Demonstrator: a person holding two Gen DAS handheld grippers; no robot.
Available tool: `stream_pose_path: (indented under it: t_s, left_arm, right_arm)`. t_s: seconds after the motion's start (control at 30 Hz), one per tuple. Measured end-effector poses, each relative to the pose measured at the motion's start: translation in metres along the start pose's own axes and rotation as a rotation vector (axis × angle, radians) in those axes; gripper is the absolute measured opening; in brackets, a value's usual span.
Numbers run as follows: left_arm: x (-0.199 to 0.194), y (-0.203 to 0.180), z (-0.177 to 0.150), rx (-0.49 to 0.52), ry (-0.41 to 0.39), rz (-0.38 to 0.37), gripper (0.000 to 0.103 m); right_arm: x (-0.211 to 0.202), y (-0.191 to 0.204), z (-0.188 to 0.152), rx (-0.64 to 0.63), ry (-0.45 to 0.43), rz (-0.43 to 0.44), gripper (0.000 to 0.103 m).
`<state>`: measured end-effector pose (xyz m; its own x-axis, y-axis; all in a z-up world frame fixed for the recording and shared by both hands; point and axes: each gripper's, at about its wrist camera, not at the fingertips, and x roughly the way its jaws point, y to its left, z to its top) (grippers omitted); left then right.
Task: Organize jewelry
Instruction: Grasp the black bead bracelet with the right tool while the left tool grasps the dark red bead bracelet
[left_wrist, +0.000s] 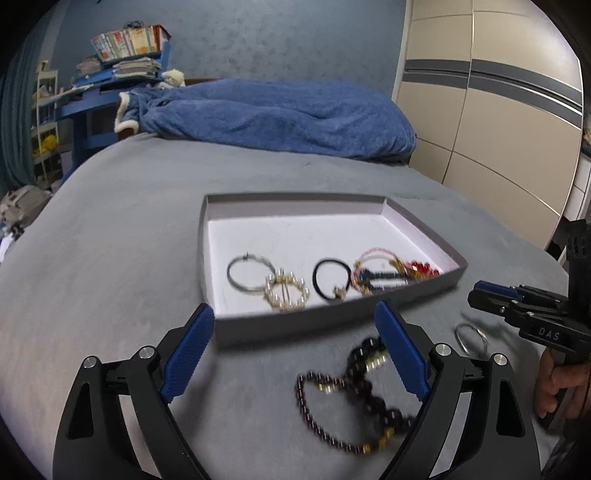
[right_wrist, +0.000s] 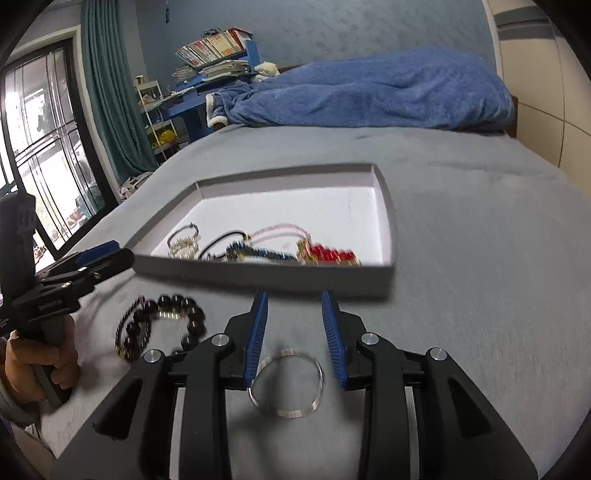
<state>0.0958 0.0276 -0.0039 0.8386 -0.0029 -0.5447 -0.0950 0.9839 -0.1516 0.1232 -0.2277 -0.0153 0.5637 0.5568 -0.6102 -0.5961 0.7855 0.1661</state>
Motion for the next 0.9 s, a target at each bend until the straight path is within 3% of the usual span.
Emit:
stream_pose_path:
  t_s: [0.43, 0.6, 0.73, 0.9]
  left_arm:
    - [-0.013, -0.012, -0.021, 0.036, 0.061, -0.007, 0.089]
    - [-0.020, 0.004, -0.023, -0.045, 0.054, -0.009, 0.089]
    - [-0.020, 0.019, -0.023, -0.128, 0.068, -0.002, 0.089]
    - [-0.021, 0.023, -0.024, -0.143, 0.071, -0.004, 0.089]
  right_arm:
    - [-0.004, 0.004, -0.013, -0.002, 0.049, -0.009, 0.038]
    - [-0.003, 0.013, -0.016, -0.040, 0.066, -0.001, 0.042]
    - [0.004, 0.031, -0.016, -0.091, 0.100, 0.053, 0.042]
    - [0.019, 0.057, -0.010, -0.153, 0.142, 0.102, 0.042]
